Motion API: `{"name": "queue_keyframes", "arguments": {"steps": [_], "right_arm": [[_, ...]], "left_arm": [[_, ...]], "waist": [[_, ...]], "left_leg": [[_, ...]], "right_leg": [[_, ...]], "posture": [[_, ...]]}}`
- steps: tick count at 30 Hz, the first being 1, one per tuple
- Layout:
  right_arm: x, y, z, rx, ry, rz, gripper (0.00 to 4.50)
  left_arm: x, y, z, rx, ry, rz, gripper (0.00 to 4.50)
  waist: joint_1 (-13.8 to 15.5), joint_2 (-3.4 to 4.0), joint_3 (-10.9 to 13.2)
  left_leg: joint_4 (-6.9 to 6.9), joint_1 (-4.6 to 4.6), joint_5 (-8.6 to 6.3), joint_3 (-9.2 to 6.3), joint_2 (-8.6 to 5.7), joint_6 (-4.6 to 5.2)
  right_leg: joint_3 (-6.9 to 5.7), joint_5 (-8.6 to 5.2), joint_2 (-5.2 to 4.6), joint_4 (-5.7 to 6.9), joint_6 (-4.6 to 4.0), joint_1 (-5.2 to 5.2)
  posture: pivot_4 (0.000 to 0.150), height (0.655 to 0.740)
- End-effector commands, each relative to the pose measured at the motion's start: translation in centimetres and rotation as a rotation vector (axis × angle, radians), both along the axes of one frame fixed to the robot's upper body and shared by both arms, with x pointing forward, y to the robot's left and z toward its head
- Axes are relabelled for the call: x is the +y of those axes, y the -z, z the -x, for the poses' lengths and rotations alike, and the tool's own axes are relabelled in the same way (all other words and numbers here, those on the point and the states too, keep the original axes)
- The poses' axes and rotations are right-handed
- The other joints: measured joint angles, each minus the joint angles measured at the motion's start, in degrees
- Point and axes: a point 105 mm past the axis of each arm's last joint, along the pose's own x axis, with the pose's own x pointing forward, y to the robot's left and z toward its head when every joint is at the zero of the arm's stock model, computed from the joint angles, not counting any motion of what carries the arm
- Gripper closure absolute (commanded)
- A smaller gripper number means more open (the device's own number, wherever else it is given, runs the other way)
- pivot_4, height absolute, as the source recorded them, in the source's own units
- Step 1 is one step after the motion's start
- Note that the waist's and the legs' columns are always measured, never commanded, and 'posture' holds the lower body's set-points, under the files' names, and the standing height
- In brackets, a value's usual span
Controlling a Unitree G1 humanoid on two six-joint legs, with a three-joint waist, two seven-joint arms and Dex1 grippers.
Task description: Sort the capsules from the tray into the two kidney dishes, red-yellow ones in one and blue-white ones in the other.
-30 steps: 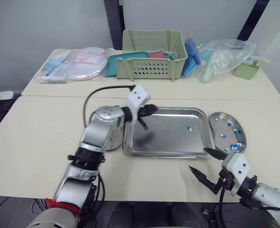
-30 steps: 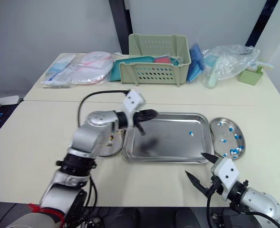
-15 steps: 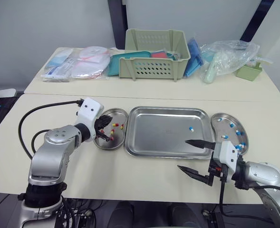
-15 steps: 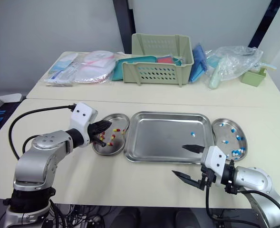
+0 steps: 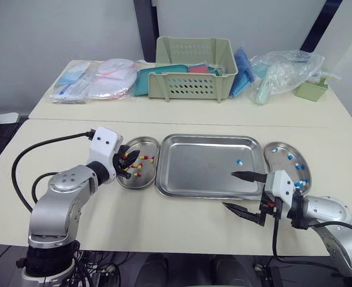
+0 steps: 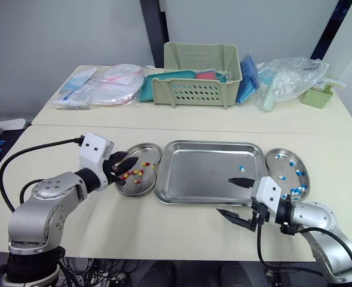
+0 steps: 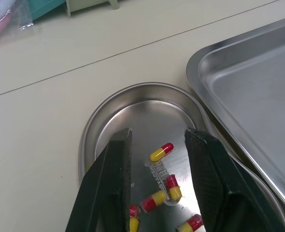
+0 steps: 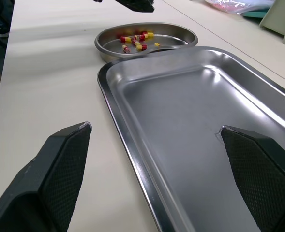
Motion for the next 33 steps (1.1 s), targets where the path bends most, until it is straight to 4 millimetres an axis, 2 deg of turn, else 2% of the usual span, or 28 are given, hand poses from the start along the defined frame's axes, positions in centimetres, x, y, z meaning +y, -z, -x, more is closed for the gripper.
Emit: {"name": "queue_keyframes", "arguments": {"steps": [1,8,11,17,18,20,26,29,31,33], "right_arm": [[-0.1,-1.0,-0.1,-0.055,-0.012,-0.004,0.0],[-0.5,-1.1,-0.2,-0.057,-0.002,0.004,0.0],[-0.8,-1.0,0.0,-0.045,0.0,0.011,0.0],[-1.2,-1.1,0.2,-0.049,0.002,0.023,0.0],[-1.3,-1.3,0.1,-0.059,0.009,0.025,0.0],[-2.0,-1.6,0.0,-0.076,0.041,0.029,0.0],[-6.6,-2.4,-0.1,-0.052,0.222,0.032,0.0],[-10.5,-2.6,-0.2,-0.028,0.347,0.06,0.0],[-12.7,-2.7,-0.1,-0.022,0.41,0.084,0.0],[-15.9,-2.4,0.4,-0.001,0.493,0.137,0.0]], "left_arm": [[0.3,-1.4,0.4,-0.067,-0.004,-0.004,2.8],[1.6,-1.9,1.0,-0.057,-0.021,0.054,2.8],[1.9,-2.1,1.4,-0.055,-0.002,0.072,2.2],[1.8,-2.1,1.8,-0.066,0.034,0.092,0.24],[1.6,-2.2,2.1,-0.067,0.055,0.114,0.03],[1.8,-2.3,2.8,-0.078,0.101,0.123,0.03],[6.7,-1.8,4.9,-0.086,0.059,0.085,0.03],[10.1,-1.0,5.7,-0.08,-0.01,0.034,0.03],[11.3,-0.3,6.2,-0.071,-0.023,0.012,0.03],[13.4,1.0,7.2,-0.039,-0.081,0.002,0.03]], "waist": [[0.0,0.0,0.0],[0.0,0.0,0.0],[-0.02,0.0,0.0],[-0.01,0.0,0.0],[-0.01,0.0,0.0],[-0.01,0.0,0.0],[-0.08,0.02,0.01],[-0.04,0.02,0.01],[-0.04,0.02,0.01],[-0.05,0.02,0.01]], "left_leg": [[0.0,0.0,0.0,0.0,0.0,0.0],[0.0,0.0,0.0,0.0,0.01,0.0],[0.0,0.0,0.0,0.0,0.01,0.0],[-0.01,0.0,0.0,0.0,0.01,0.0],[-0.01,0.0,0.0,0.01,0.01,0.0],[-0.01,0.0,0.0,0.01,0.01,0.0],[-0.08,0.01,0.0,0.05,0.03,0.0],[-0.07,0.06,0.0,0.08,0.02,0.01],[-0.08,0.06,-0.01,0.11,0.02,0.01],[-0.11,0.06,-0.01,0.13,0.02,0.01]], "right_leg": [[0.0,0.0,0.0,0.0,0.0,0.0],[-0.01,0.0,0.0,0.0,0.0,0.0],[-0.01,0.0,0.0,0.0,0.0,0.0],[-0.01,0.0,0.0,0.0,0.0,0.0],[0.0,0.0,0.0,0.0,0.0,0.0],[0.0,0.0,0.0,0.0,0.0,-0.01],[0.03,0.0,0.0,-0.01,-0.02,-0.03],[0.05,0.0,-0.01,-0.01,-0.02,0.01],[0.06,0.0,-0.01,-0.04,-0.02,0.01],[0.07,-0.01,-0.01,-0.05,-0.02,0.0]], "posture": [[0.15,0.74],[0.15,0.74],[0.15,0.74],[0.15,0.74],[0.15,0.74],[0.15,0.74],[0.15,0.74],[0.15,0.74],[0.15,0.74],[0.15,0.74]]}}
